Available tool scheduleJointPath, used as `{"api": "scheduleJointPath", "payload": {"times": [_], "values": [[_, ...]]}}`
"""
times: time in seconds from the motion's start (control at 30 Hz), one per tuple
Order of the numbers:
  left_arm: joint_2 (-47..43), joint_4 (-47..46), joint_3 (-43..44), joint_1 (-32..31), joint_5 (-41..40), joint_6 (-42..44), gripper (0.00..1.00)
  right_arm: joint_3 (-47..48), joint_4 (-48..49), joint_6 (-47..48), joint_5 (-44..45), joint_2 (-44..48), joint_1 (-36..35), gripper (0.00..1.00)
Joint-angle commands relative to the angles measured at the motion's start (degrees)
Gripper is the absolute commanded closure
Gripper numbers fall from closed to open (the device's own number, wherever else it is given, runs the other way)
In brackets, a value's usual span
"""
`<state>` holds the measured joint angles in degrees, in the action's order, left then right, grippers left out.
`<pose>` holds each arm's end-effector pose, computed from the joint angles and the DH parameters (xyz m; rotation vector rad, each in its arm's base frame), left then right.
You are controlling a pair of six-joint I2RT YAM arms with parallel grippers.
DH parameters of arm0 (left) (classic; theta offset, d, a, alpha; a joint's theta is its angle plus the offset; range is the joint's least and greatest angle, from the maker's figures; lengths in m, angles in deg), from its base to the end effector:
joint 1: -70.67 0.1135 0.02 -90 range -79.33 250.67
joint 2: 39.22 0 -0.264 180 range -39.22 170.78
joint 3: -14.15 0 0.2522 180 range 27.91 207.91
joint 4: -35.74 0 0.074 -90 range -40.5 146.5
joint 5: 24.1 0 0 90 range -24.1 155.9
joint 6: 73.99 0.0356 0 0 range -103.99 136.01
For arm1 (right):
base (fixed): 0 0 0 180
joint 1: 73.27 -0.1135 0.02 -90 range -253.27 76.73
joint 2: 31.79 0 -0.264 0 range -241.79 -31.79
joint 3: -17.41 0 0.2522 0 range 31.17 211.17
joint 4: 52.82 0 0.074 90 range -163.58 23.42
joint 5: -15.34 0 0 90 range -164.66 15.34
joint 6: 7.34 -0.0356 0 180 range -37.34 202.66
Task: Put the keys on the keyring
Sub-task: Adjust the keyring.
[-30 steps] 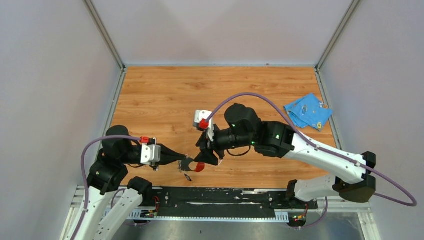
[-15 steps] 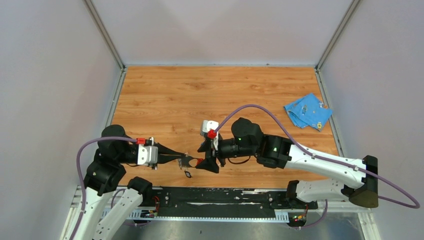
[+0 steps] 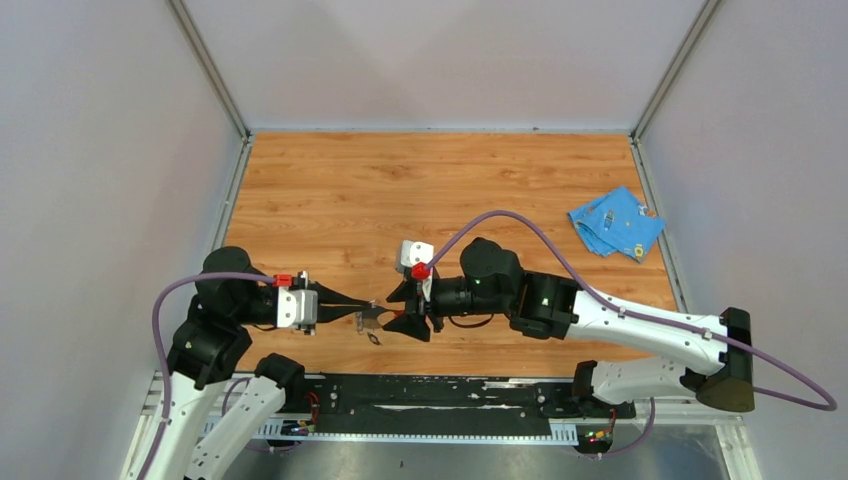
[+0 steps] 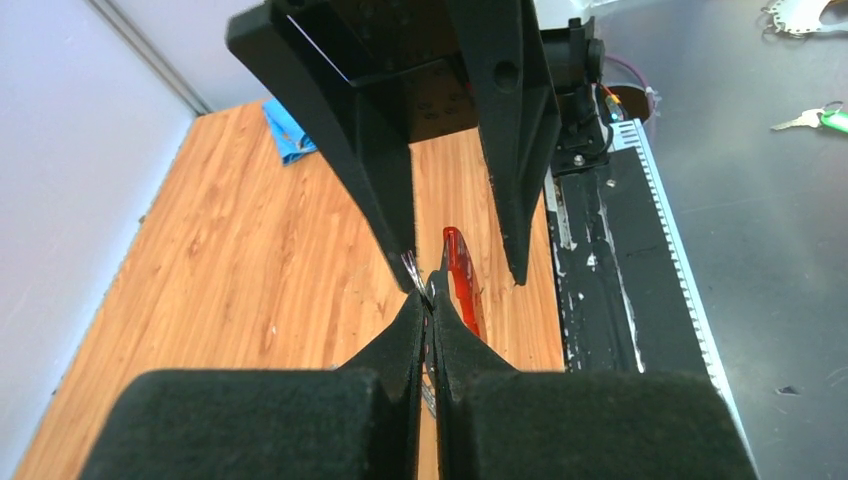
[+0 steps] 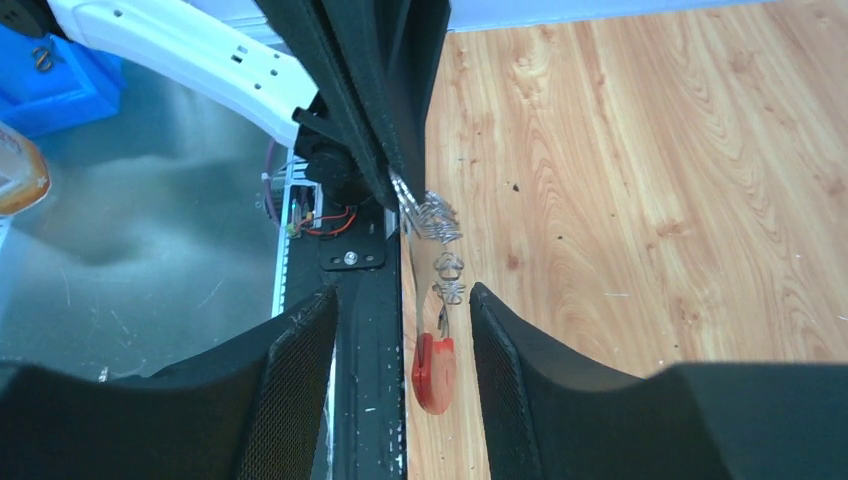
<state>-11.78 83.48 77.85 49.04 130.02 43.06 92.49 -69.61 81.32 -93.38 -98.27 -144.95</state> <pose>0.0596 -0.0581 0.3665 1.3617 1.0851 -0.9097 0.0742 0.2605 0.3779 -1.2795 1.3579 1.1968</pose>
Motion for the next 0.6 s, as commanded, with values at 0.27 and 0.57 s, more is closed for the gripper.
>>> {"api": "scheduleJointPath", "payload": {"times": [0.27,0.57], "values": [[0.72,1.89,1.92,-0.01,4.15,4.23,1.0,7.63,-1.24,10.6,-3.21,0.34,1.54,0.38],[0.55,1.98,2.19,-0.08,4.06,4.58,1.0,8.74,-3.49,11.71,-10.06,-1.57,1.59,0.46]]}}
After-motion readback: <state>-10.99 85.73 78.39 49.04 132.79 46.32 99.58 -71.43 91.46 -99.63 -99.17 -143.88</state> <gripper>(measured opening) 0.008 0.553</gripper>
